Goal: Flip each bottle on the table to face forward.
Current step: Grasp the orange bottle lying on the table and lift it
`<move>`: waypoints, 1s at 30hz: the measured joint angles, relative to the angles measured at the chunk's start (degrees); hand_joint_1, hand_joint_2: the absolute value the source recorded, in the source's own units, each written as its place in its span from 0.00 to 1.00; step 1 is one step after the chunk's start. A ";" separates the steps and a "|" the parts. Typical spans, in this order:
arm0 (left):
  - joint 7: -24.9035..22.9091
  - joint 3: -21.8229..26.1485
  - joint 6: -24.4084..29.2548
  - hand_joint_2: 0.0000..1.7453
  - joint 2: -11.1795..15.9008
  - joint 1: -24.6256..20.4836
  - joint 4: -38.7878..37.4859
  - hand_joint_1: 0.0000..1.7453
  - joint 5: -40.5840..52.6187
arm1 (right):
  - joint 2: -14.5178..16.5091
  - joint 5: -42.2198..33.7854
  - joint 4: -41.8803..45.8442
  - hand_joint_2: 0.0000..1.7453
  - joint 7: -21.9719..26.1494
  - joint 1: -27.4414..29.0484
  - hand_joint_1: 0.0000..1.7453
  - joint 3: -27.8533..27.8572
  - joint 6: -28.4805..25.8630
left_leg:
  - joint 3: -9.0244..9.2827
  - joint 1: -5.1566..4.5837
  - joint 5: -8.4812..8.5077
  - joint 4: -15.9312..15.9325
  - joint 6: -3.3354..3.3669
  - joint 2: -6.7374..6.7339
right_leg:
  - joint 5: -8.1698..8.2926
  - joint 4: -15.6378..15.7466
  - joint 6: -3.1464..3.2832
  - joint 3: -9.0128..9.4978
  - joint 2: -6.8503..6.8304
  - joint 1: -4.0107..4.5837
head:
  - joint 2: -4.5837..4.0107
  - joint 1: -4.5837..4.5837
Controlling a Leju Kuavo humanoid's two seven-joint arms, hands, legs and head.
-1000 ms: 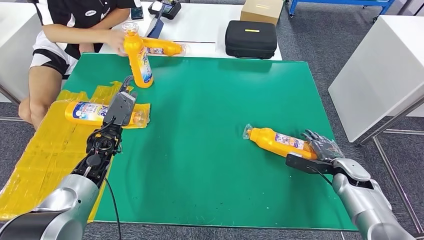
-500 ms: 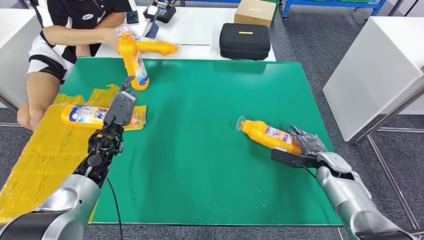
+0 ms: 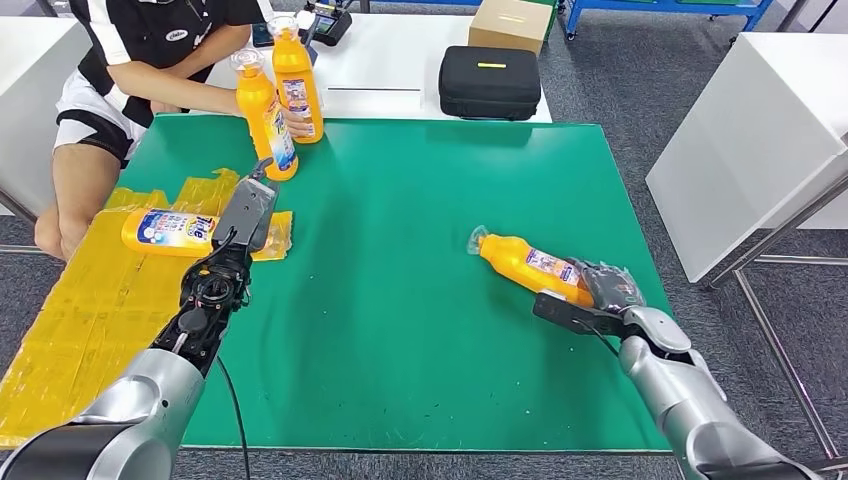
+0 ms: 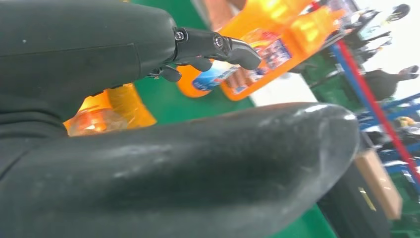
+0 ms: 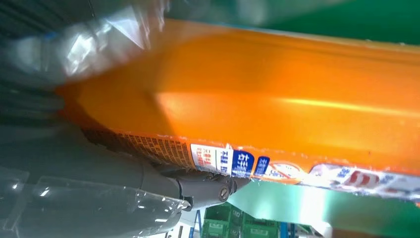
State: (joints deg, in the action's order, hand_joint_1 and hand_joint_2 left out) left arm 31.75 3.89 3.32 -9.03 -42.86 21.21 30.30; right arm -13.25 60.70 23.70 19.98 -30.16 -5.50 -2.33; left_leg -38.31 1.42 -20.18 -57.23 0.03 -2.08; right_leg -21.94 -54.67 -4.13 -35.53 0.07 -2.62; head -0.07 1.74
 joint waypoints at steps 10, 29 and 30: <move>-0.05 0.28 -11.91 1.00 -2.78 1.30 0.00 0.00 -5.85 | 10.20 -4.59 3.73 1.00 -0.20 1.11 1.00 2.42 -16.69 | -0.61 -0.02 0.16 -0.01 0.05 0.36 | 0.00 -0.06 -0.05 -0.44 -0.16 -0.03 | 0.00 0.03; 1.04 -8.29 -23.78 1.00 -9.21 2.82 5.35 0.00 -17.30 | 21.30 -26.17 9.61 1.00 15.13 0.56 1.00 8.54 -23.55 | -1.12 -0.07 0.15 -0.02 0.07 0.97 | -0.17 -0.06 -0.22 -0.73 -0.72 -0.08 | 0.00 0.03; 1.04 -8.65 -23.87 1.00 -9.29 2.82 5.68 0.00 -17.74 | 21.77 -26.11 9.49 1.00 14.85 0.35 1.00 8.39 -23.27 | -1.13 -0.07 0.15 -0.02 0.07 0.97 | -0.17 -0.06 -0.22 -0.74 -0.72 -0.08 | 0.00 0.02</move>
State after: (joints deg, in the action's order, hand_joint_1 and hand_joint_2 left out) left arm 32.79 -4.76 -20.55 -18.32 -40.04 26.89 12.56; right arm 8.52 34.59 33.19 34.83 -29.82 2.89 -25.59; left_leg -39.43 1.35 -20.03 -57.25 0.10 -1.11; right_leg -22.11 -54.73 -4.35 -36.27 -0.65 -2.70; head -0.07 1.76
